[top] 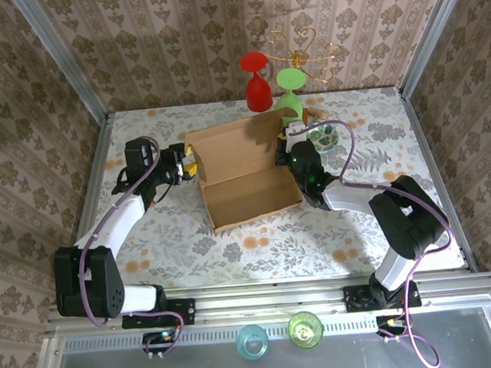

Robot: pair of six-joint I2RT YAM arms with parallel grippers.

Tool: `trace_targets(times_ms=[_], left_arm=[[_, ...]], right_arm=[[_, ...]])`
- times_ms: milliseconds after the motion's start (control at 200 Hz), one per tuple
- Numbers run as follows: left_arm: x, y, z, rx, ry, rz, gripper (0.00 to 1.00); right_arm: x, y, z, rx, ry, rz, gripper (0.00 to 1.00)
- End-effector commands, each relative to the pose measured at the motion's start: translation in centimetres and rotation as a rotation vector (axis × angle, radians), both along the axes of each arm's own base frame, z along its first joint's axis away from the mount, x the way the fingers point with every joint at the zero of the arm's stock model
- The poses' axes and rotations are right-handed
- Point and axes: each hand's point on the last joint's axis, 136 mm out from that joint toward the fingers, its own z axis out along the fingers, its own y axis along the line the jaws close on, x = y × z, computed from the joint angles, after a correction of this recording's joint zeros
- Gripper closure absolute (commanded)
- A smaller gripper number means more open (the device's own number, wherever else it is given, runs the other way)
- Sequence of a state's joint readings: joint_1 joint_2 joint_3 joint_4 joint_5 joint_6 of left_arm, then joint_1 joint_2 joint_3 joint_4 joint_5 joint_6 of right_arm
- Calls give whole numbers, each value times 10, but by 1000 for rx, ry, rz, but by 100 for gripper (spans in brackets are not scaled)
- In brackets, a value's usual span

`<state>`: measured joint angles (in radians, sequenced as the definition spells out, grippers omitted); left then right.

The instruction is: Fold the paper box

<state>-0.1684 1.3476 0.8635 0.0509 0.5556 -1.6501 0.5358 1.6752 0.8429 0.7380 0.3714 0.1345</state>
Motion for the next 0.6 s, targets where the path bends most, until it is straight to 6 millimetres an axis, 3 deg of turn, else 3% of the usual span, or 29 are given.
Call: trace_targets(times_ms=[0,190,595], left_arm=[[-12,-14,-2,33,-53,-125,51],[-19,-9,-31,75,-68,-146,53],[-45,-17,-48,85,-63,-169,57]], right_arm=[[-5,22,-6,11,-8,73,100],[-17,16,-30,-3,32,69,100],[-46,4,-53,3,90,54,90]])
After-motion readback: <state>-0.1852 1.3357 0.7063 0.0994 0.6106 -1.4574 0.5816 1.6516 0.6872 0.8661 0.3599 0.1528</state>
